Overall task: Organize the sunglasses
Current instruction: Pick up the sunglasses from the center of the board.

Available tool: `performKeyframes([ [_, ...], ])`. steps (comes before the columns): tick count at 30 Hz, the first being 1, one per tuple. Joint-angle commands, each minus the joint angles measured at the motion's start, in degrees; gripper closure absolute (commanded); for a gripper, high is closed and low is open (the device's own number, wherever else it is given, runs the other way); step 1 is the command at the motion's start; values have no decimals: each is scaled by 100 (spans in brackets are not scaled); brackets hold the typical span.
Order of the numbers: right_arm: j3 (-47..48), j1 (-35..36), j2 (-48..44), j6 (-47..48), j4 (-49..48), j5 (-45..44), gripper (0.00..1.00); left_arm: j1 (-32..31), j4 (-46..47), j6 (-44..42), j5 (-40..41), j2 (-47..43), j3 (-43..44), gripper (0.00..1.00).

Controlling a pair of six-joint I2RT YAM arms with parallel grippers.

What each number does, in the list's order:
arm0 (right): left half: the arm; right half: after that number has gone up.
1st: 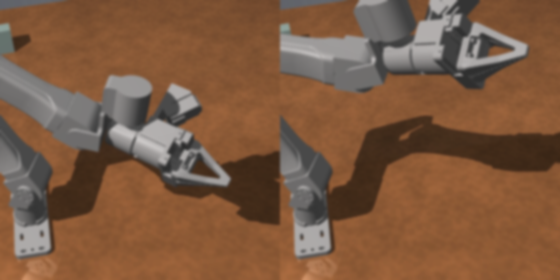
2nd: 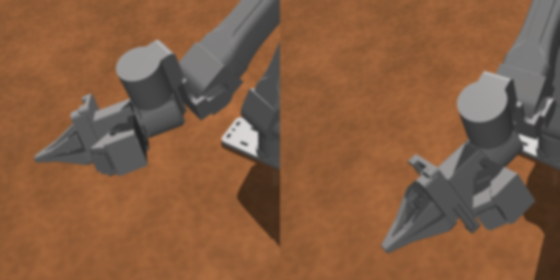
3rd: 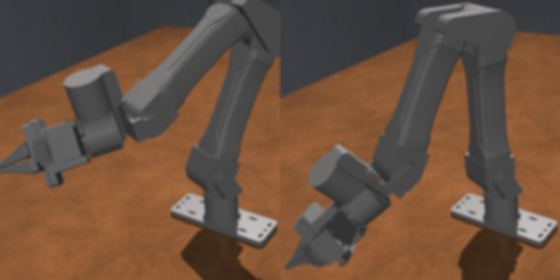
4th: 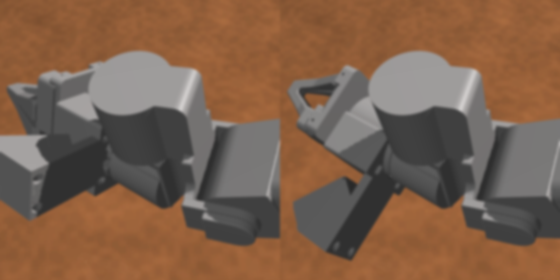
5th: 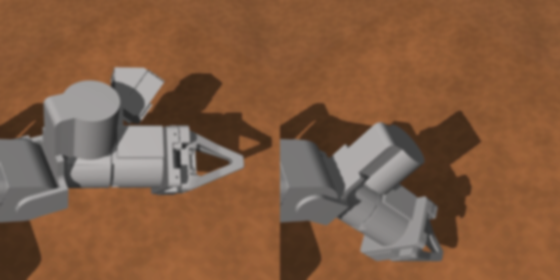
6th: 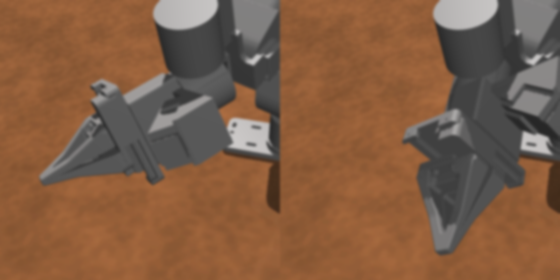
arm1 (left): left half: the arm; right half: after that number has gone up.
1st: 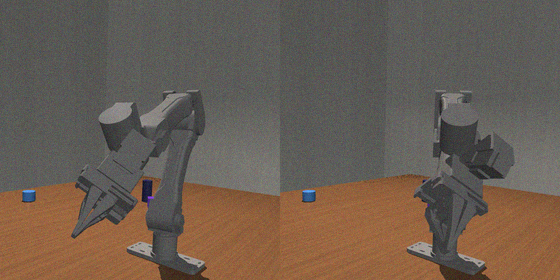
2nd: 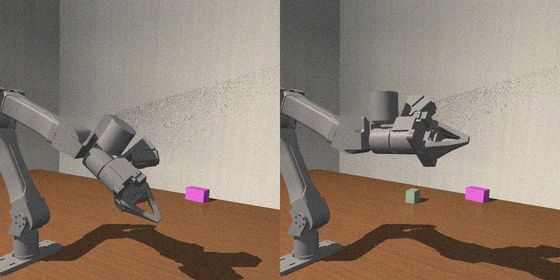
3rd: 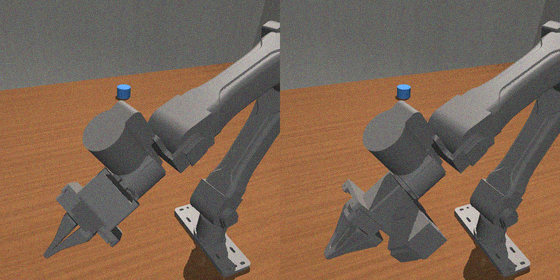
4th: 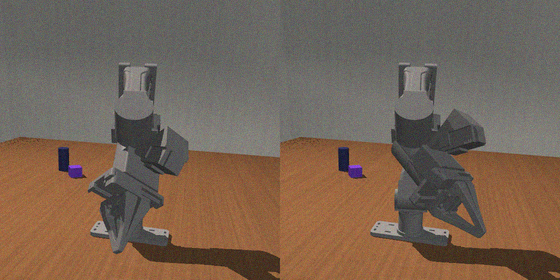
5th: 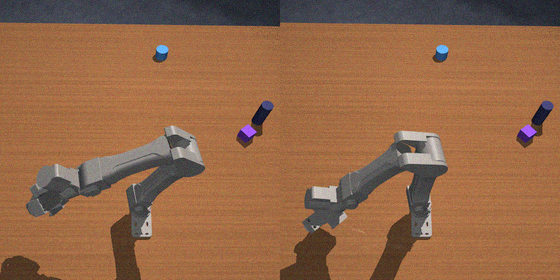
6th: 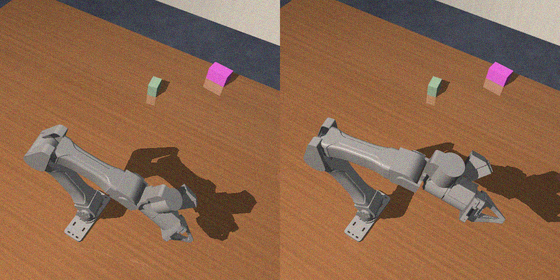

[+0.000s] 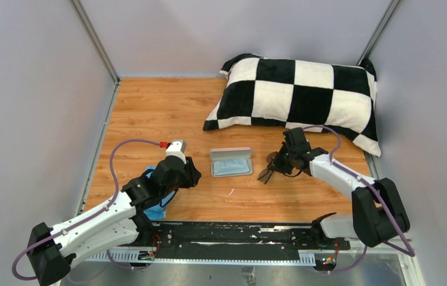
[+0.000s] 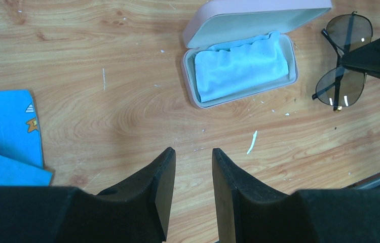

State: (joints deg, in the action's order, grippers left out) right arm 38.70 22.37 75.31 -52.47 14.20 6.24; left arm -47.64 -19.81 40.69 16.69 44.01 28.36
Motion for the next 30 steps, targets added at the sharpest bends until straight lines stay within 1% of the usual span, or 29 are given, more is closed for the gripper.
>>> performKeyframes([
  [1,-108,-53,-309,26,359,-5,94,18,-3,-50,-29,-6,2,62],
  [6,-240,36,-486,-104,382,-54,93,18,15,-61,-34,18,20,62],
  [12,-481,90,-203,-82,290,-3,89,18,8,-77,-60,54,47,62],
  [14,-549,87,-171,-64,256,-7,85,18,-4,-78,-47,42,39,62],
  [18,-621,101,-219,10,252,-71,74,18,-23,-78,-25,24,21,62],
  [21,-648,104,-249,72,297,-133,68,18,-14,-74,-17,39,20,62],
  [30,-687,100,-87,192,293,-167,65,18,4,-70,-36,83,29,62],
])
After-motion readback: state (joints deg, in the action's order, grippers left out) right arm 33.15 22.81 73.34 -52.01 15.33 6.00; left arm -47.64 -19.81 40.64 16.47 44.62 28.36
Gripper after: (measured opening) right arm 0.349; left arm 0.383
